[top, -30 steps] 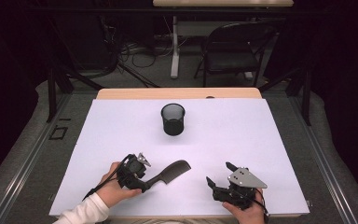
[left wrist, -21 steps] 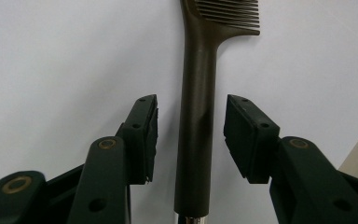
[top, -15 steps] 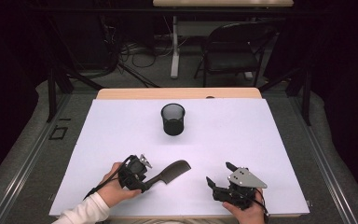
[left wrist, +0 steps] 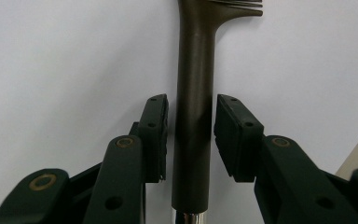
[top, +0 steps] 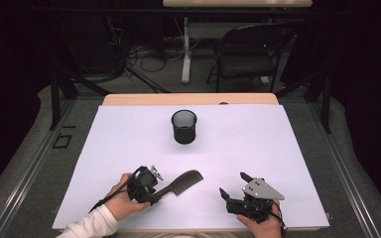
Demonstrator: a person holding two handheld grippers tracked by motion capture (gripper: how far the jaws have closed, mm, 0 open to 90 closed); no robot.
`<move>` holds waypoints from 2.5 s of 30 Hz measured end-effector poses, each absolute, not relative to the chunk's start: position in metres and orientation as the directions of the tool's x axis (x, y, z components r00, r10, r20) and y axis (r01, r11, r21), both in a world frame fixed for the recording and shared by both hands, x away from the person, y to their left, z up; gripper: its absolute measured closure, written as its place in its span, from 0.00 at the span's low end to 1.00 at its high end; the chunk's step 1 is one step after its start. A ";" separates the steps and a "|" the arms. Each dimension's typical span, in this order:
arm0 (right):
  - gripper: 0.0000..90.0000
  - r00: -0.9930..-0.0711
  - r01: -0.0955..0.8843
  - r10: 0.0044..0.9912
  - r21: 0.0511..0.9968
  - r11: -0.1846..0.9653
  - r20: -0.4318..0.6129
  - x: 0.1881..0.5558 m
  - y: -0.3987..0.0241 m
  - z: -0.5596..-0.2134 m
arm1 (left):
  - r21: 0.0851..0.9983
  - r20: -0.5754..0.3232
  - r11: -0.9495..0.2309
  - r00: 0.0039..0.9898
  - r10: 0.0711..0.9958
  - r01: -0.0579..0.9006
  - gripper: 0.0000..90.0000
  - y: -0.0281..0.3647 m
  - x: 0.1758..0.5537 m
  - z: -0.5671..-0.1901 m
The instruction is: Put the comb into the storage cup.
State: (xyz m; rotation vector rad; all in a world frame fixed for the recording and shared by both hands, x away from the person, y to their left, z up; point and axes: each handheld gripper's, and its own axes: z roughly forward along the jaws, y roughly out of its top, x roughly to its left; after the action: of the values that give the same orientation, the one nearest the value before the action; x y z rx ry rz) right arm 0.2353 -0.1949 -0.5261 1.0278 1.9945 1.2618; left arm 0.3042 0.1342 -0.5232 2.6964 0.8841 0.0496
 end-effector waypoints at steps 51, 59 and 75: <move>0.18 -0.551 0.308 0.833 0.915 0.262 -0.053 0.236 -0.194 -0.527 | 0.212 -0.036 -0.806 0.829 0.558 0.552 0.80 0.126 0.306 -0.525; 0.18 -0.551 0.306 0.832 0.916 0.262 -0.054 0.236 -0.194 -0.527 | 0.212 -0.036 -0.806 0.828 0.559 0.554 0.81 0.126 0.307 -0.525; 0.18 -0.552 0.307 0.832 0.915 0.263 -0.054 0.236 -0.195 -0.527 | 0.228 -0.051 -0.795 0.823 0.566 0.562 0.81 0.127 0.309 -0.524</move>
State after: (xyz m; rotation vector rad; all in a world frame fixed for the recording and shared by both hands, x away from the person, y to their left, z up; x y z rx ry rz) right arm 0.2359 -0.1945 -0.5269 1.0272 1.9968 1.2648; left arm 0.3089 0.1266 -0.5239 2.7728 0.8709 0.0285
